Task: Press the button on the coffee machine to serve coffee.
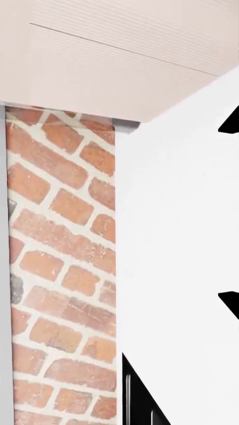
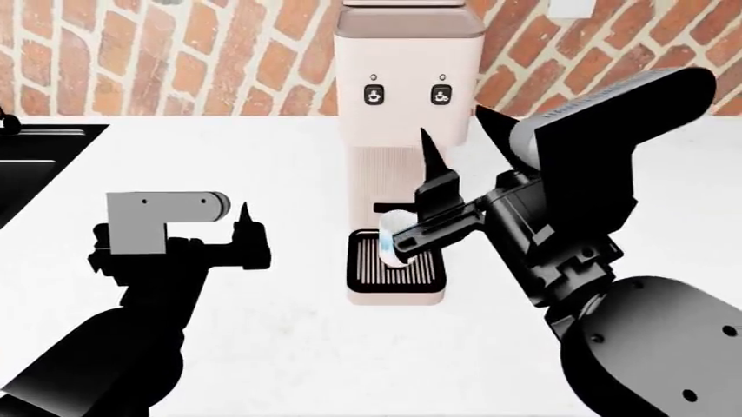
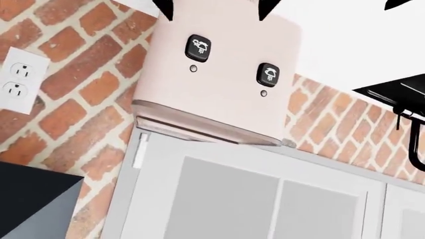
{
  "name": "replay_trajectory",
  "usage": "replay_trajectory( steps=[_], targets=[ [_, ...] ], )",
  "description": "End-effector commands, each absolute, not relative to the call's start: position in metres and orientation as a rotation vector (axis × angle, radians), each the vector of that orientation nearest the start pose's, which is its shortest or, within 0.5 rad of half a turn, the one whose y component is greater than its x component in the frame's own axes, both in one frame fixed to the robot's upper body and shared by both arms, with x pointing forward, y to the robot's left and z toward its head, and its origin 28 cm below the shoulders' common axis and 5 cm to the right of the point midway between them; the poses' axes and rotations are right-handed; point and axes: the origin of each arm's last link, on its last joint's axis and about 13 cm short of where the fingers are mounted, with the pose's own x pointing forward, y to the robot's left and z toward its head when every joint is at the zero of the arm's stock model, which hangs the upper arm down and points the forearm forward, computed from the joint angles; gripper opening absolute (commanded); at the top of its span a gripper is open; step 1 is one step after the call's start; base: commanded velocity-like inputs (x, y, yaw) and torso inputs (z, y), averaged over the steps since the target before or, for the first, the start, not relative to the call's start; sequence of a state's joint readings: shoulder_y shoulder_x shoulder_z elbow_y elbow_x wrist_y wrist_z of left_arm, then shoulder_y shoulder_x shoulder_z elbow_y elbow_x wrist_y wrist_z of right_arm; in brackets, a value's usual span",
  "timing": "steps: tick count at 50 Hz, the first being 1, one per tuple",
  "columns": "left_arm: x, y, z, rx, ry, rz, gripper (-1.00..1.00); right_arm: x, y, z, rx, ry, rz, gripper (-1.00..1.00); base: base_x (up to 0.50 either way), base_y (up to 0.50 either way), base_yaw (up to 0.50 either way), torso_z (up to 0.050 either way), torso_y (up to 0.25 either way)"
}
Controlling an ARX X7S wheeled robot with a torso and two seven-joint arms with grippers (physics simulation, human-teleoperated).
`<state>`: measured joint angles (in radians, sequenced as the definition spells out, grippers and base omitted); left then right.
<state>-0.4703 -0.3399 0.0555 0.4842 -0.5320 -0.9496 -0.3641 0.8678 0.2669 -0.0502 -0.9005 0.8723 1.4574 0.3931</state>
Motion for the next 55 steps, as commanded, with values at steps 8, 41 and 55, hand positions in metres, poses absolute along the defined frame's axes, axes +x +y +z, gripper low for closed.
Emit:
replay_trajectory(
  steps=[8, 41, 55],
  targets=[
    [0.258, 0.236, 0.163, 0.021, 0.059, 0.041, 1.00, 0.227, -0.083, 0.262, -0.214, -0.233, 0.304, -1.00, 0.00, 0.00, 0.00, 0.000, 0.000],
    [0.258, 0.239, 0.159, 0.016, 0.064, 0.046, 1.00, 0.241, -0.075, 0.265, -0.232, -0.232, 0.299, -1.00, 0.00, 0.00, 0.00, 0.000, 0.000],
    [0.258, 0.238, 0.157, 0.010, 0.071, 0.046, 1.00, 0.250, -0.082, 0.258, -0.203, -0.210, 0.262, -1.00, 0.00, 0.00, 0.00, 0.000, 0.000]
  ],
)
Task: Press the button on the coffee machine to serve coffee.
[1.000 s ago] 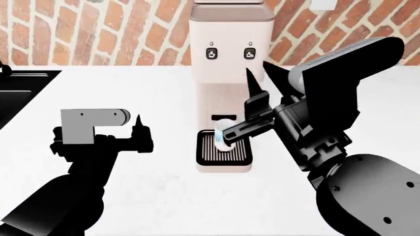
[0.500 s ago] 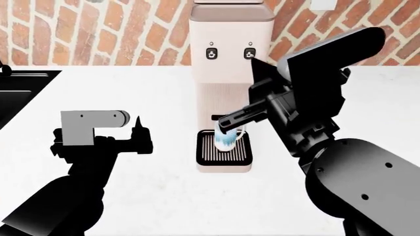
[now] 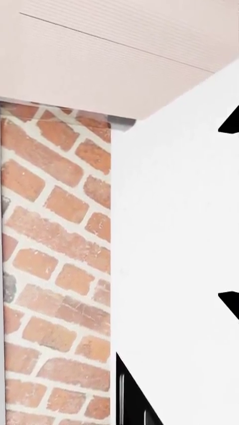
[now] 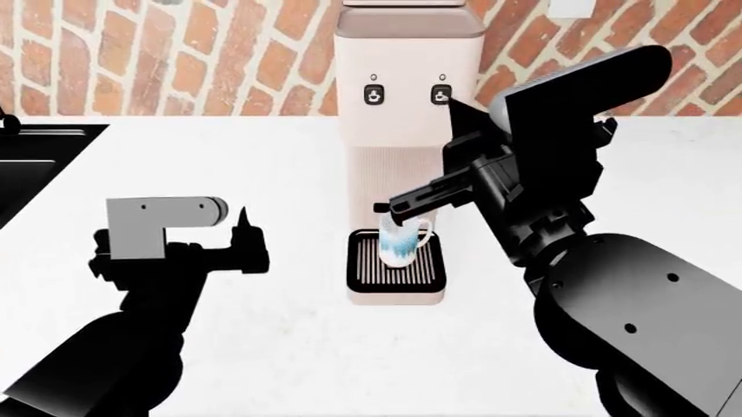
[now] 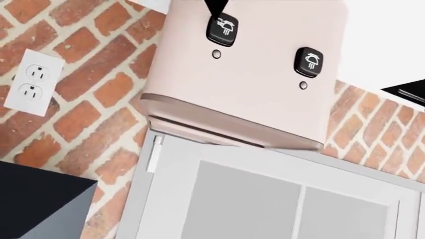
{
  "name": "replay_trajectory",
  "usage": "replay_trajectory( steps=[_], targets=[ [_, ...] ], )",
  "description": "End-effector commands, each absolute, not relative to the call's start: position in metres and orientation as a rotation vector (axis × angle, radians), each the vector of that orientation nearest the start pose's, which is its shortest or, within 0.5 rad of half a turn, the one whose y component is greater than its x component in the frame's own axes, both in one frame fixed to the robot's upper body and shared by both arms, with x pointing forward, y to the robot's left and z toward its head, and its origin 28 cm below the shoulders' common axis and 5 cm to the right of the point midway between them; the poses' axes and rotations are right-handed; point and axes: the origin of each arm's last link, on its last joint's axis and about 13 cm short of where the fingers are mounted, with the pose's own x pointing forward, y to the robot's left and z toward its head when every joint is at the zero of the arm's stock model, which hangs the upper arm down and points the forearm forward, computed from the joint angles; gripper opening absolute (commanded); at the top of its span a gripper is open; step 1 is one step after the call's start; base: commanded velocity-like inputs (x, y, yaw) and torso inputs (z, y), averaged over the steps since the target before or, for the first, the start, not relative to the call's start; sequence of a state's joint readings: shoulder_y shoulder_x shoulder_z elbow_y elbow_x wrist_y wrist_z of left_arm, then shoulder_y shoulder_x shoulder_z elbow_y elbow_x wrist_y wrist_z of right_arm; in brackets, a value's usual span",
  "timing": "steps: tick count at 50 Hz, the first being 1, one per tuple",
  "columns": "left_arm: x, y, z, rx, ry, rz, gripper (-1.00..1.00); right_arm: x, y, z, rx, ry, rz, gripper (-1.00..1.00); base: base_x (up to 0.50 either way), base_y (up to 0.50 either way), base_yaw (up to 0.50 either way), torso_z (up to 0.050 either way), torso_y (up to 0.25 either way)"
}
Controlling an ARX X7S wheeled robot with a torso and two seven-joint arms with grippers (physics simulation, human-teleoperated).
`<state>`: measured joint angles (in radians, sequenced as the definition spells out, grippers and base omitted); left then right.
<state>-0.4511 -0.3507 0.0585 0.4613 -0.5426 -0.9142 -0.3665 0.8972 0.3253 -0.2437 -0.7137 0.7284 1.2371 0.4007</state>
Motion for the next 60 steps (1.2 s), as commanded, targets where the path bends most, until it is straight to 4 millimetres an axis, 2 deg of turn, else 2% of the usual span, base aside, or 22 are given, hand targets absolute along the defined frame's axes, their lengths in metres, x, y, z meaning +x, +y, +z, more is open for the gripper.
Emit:
replay_trajectory(
  steps=[1, 21, 37, 41, 50, 57, 58, 60],
  targets=[
    [0.258, 0.239, 0.157, 0.009, 0.072, 0.047, 1.00, 0.250, -0.081, 0.258, -0.199, -0.208, 0.264, -1.00, 0.00, 0.00, 0.00, 0.000, 0.000],
    [0.258, 0.238, 0.156, 0.009, 0.073, 0.051, 1.00, 0.257, -0.078, 0.258, -0.197, -0.207, 0.289, -1.00, 0.00, 0.00, 0.00, 0.000, 0.000],
    [0.258, 0.238, 0.156, 0.011, 0.072, 0.049, 1.00, 0.250, -0.079, 0.261, -0.202, -0.226, 0.288, -1.00, 0.00, 0.00, 0.00, 0.000, 0.000],
    [0.258, 0.238, 0.157, 0.011, 0.072, 0.049, 1.00, 0.245, -0.080, 0.262, -0.211, -0.233, 0.281, -1.00, 0.00, 0.00, 0.00, 0.000, 0.000],
    [0.258, 0.238, 0.158, 0.010, 0.069, 0.049, 1.00, 0.221, -0.090, 0.268, -0.232, -0.255, 0.222, -1.00, 0.00, 0.00, 0.00, 0.000, 0.000],
    [0.258, 0.238, 0.158, 0.013, 0.069, 0.046, 1.00, 0.215, -0.092, 0.265, -0.238, -0.251, 0.205, -1.00, 0.00, 0.00, 0.00, 0.000, 0.000],
    [0.258, 0.238, 0.158, 0.013, 0.069, 0.046, 1.00, 0.214, -0.092, 0.265, -0.238, -0.251, 0.203, 1.00, 0.00, 0.00, 0.00, 0.000, 0.000],
    [0.258, 0.237, 0.158, 0.014, 0.068, 0.047, 1.00, 0.213, -0.093, 0.264, -0.237, -0.249, 0.197, 1.00, 0.00, 0.00, 0.00, 0.000, 0.000]
  ],
)
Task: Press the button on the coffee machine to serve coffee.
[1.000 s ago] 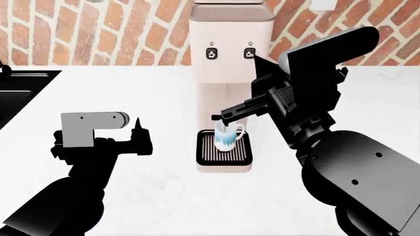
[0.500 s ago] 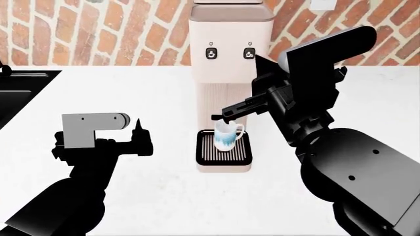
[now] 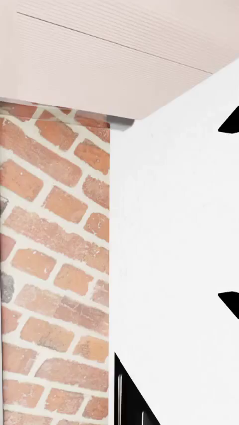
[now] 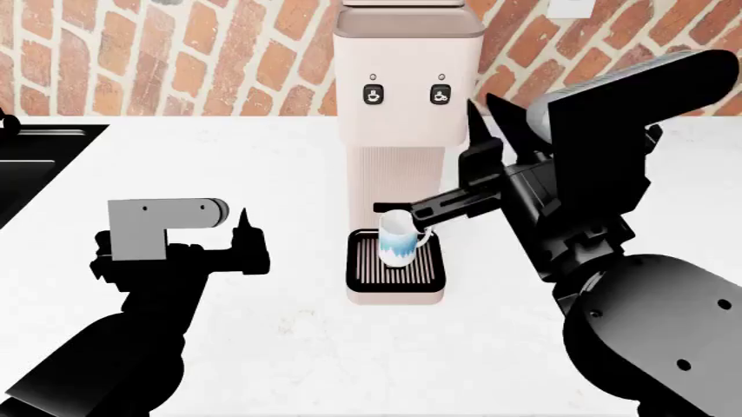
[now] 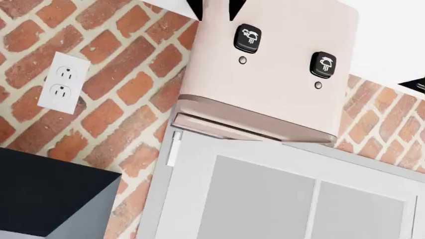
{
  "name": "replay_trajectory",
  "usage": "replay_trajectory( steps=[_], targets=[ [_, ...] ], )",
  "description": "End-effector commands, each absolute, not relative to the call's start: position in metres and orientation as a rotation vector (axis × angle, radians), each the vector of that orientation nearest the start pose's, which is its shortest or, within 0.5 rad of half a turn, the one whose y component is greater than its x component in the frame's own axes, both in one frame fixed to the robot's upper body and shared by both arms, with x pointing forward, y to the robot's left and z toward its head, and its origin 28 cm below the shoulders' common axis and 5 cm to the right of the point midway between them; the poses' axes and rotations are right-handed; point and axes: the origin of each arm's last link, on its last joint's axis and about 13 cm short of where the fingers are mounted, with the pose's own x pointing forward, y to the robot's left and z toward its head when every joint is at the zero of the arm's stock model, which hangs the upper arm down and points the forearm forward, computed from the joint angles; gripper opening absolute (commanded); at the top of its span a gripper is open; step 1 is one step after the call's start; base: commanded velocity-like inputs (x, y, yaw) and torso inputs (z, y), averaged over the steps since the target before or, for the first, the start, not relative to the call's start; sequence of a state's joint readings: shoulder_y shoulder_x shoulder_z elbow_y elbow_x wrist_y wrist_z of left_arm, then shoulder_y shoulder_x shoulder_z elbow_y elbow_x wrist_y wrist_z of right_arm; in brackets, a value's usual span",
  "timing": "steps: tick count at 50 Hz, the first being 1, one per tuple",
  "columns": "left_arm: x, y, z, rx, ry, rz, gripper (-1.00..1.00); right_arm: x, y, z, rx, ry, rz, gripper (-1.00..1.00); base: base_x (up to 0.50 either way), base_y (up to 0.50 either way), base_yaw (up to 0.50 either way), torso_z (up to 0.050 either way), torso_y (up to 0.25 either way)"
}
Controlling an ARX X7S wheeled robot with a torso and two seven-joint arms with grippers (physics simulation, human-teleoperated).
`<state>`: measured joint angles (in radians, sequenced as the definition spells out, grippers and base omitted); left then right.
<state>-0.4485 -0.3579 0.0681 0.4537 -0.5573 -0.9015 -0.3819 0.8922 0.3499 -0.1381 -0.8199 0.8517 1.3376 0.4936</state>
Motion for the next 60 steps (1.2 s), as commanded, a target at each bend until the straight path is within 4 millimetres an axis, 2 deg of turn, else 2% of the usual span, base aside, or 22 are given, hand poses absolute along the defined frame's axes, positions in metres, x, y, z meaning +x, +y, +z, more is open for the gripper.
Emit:
replay_trajectory(
  steps=[1, 7, 28, 45, 60],
  targets=[
    [0.258, 0.238, 0.158, 0.013, 0.068, 0.046, 1.00, 0.212, -0.094, 0.264, -0.238, -0.249, 0.193, 1.00, 0.00, 0.00, 0.00, 0.000, 0.000],
    [0.258, 0.238, 0.158, 0.009, 0.066, 0.046, 1.00, 0.208, -0.099, 0.259, -0.222, -0.236, 0.165, 1.00, 0.00, 0.00, 0.00, 0.000, 0.000],
    [0.257, 0.239, 0.157, 0.001, 0.060, 0.047, 1.00, 0.193, -0.124, 0.219, -0.145, -0.123, 0.036, 1.00, 0.00, 0.00, 0.00, 0.000, 0.000],
    [0.257, 0.240, 0.155, 0.000, 0.049, 0.056, 1.00, 0.192, -0.136, 0.187, -0.101, -0.029, -0.003, 1.00, 0.00, 0.00, 0.00, 0.000, 0.000],
    [0.259, 0.243, 0.144, 0.016, 0.051, 0.068, 1.00, 0.196, -0.141, 0.164, -0.069, 0.023, -0.023, 1.00, 0.00, 0.00, 0.00, 0.000, 0.000]
  ],
)
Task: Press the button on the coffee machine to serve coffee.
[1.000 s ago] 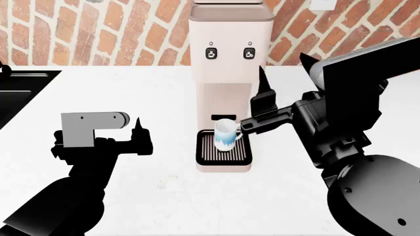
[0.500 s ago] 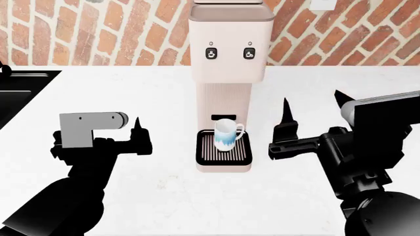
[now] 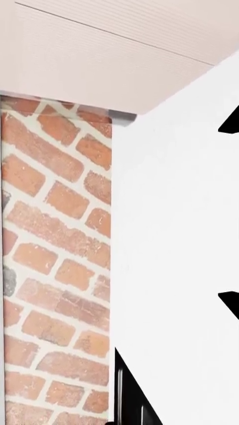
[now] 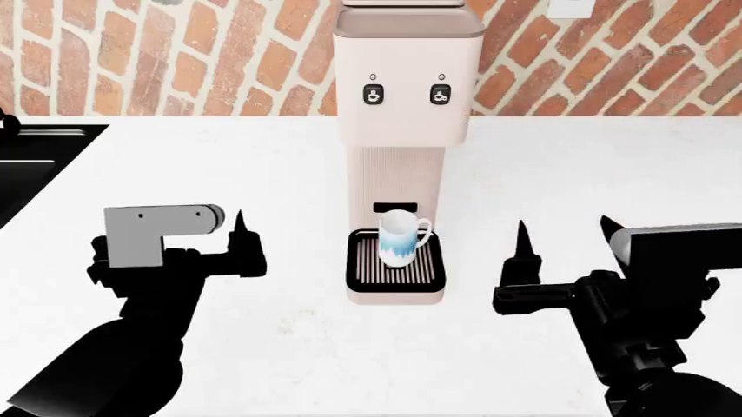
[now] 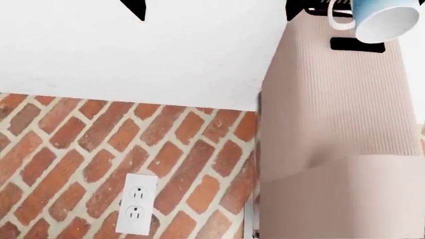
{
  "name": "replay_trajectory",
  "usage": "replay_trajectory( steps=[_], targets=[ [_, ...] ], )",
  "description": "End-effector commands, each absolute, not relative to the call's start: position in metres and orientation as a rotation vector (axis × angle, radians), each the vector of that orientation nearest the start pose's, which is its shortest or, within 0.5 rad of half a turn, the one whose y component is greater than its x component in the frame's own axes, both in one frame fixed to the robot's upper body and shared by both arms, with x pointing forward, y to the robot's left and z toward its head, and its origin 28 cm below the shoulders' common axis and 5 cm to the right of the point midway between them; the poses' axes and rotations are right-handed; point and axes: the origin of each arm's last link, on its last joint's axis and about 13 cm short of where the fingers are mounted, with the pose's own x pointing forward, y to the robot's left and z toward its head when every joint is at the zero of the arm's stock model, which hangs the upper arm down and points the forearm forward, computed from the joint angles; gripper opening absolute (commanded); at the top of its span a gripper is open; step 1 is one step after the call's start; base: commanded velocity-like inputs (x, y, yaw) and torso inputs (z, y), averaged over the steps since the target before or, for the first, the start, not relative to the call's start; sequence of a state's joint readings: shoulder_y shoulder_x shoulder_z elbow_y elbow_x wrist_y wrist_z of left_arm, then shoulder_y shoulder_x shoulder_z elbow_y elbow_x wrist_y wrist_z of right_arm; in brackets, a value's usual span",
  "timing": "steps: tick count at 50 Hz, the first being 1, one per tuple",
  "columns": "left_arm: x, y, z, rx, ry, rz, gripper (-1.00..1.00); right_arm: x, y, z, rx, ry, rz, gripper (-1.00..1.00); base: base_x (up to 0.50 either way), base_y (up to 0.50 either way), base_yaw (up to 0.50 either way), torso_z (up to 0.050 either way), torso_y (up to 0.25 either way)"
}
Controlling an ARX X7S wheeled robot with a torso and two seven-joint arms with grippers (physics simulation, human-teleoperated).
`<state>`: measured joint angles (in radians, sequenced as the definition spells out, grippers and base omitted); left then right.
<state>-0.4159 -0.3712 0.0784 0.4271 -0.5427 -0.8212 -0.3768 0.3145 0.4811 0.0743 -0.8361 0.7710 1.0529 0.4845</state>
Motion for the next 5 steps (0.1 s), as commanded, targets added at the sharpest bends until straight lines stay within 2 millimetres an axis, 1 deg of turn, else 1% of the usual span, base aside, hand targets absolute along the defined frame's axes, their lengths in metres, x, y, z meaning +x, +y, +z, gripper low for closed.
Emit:
replay_trajectory(
  steps=[1, 5],
  targets=[
    [0.2586, 0.2443, 0.1436, 0.016, 0.052, 0.067, 1.00, 0.1964, -0.1418, 0.1631, -0.068, 0.026, -0.024, 1.00, 0.00, 0.00, 0.00, 0.000, 0.000],
    [0.2591, 0.2433, 0.1416, 0.012, 0.056, 0.066, 1.00, 0.1967, -0.1426, 0.1611, -0.068, 0.031, -0.028, 1.00, 0.00, 0.00, 0.00, 0.000, 0.000]
  ],
)
